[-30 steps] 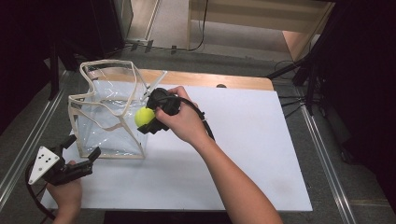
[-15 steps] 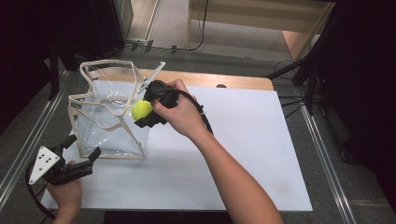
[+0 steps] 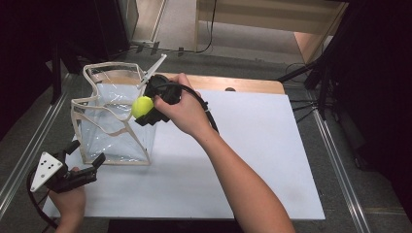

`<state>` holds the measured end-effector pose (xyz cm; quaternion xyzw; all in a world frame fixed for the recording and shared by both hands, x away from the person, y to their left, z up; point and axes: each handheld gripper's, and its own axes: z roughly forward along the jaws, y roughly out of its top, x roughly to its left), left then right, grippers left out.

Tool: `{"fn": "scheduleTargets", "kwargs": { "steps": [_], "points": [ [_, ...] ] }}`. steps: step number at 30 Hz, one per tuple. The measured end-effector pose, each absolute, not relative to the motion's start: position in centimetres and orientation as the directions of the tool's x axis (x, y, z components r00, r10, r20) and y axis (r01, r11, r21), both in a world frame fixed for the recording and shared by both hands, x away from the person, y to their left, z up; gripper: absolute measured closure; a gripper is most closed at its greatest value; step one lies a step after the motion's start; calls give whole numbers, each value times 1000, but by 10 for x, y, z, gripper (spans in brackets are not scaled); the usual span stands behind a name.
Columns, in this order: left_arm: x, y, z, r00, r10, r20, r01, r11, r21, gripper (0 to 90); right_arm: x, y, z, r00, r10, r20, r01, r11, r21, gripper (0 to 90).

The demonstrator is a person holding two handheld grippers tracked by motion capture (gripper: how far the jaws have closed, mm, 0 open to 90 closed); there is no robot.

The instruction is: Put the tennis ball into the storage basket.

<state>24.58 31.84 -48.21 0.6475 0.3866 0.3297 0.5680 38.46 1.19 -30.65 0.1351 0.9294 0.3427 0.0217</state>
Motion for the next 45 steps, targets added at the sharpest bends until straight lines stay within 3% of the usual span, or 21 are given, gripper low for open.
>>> {"fn": "scheduleTargets", "kwargs": {
  "steps": [29,45],
  "points": [
    [247,318,-482,485,874,-11,128,-59,990,53,403,37,-278,-968,251,29,209,731,650,242],
    [247,318,-482,485,874,-22,129,-46,990,54,412,62,-281,-973,229,31,194,739,645,242]
  ]
}}
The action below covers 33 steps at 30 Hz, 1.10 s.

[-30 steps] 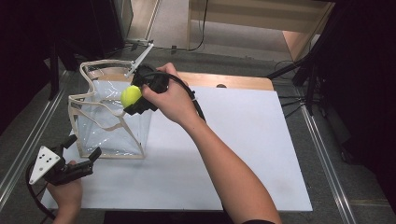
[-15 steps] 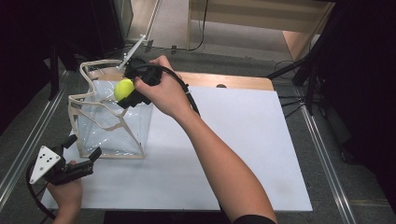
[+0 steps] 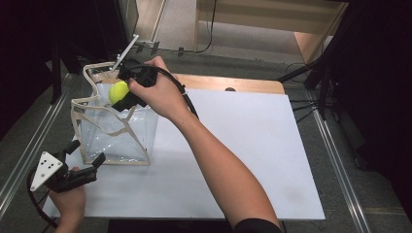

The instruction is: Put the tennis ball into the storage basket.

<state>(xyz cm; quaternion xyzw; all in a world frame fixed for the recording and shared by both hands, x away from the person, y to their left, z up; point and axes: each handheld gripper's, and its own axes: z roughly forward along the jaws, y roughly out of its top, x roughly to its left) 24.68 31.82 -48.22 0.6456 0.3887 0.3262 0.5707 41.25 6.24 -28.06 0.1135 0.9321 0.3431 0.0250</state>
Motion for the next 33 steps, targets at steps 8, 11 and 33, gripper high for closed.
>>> {"fn": "scheduleTargets", "kwargs": {
  "steps": [8,11,33],
  "points": [
    [247,319,-482,485,874,-23,129,-46,991,54,417,73,-286,-972,229,44,204,744,636,241],
    [247,319,-482,486,874,-23,130,-46,991,54,419,75,-289,-972,232,45,208,749,629,241],
    [247,318,-482,488,873,-19,129,-50,990,54,413,60,-294,-972,231,51,212,751,626,142]
  ]
}}
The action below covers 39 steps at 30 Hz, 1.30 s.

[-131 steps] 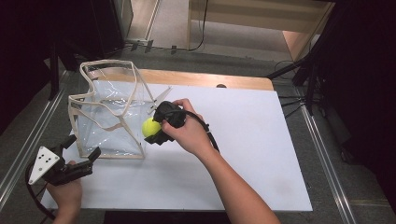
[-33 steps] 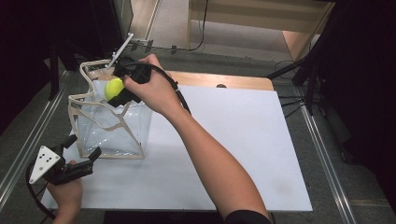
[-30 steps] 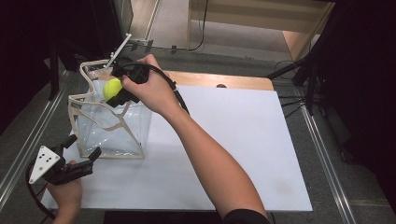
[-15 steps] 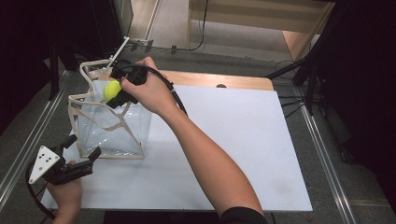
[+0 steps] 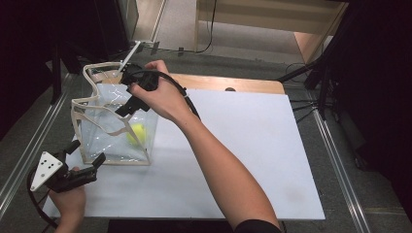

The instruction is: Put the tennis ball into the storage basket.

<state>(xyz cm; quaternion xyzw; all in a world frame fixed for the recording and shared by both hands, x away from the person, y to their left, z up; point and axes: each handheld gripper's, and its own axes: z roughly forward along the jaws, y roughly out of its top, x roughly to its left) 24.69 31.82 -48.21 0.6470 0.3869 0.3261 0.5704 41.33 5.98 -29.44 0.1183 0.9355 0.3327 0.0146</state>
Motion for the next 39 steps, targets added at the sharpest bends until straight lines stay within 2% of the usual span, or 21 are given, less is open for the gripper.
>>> {"fn": "scheduleTargets", "kwargs": {
  "steps": [2,15,17,34,39],
  "points": [
    [247,318,-482,488,873,-19,129,-51,990,54,411,57,-293,-971,236,49,212,740,638,105],
    [247,317,-482,485,874,-14,131,-57,990,54,401,27,-296,-955,293,49,249,700,670,85],
    [247,317,-482,486,874,-14,131,-56,990,54,399,22,-300,-955,292,56,253,698,670,10],
    [247,317,-482,486,874,-14,132,-57,990,54,385,14,-326,-948,316,28,252,695,673,0],
    [247,317,-482,486,874,-16,132,-56,990,54,381,13,-343,-950,310,29,247,695,676,0]
  ]
}}
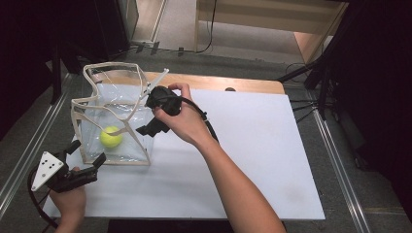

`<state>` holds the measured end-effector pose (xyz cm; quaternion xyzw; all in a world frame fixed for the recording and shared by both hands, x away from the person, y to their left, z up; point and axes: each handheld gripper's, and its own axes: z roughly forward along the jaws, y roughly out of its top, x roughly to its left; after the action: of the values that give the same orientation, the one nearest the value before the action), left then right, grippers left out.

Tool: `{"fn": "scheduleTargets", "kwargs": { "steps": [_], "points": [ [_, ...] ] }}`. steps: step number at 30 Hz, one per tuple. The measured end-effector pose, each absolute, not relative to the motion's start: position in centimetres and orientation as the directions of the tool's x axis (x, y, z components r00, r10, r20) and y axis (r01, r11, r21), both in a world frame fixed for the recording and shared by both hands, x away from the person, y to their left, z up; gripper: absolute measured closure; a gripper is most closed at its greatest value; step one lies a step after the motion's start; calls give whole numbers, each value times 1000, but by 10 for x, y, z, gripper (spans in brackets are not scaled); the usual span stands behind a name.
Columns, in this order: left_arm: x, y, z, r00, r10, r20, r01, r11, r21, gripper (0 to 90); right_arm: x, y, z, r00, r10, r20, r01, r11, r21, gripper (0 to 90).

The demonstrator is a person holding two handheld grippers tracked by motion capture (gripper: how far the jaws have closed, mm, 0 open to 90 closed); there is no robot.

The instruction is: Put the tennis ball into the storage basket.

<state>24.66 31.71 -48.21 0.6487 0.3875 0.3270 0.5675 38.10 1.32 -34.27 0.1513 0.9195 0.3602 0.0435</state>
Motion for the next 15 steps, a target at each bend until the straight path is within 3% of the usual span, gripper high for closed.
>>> {"fn": "scheduleTargets", "kwargs": {
  "steps": [15],
  "points": [
    [247,317,-482,486,874,-11,133,-61,989,53,370,-3,-378,-939,340,53,280,663,695,0]
  ]
}}
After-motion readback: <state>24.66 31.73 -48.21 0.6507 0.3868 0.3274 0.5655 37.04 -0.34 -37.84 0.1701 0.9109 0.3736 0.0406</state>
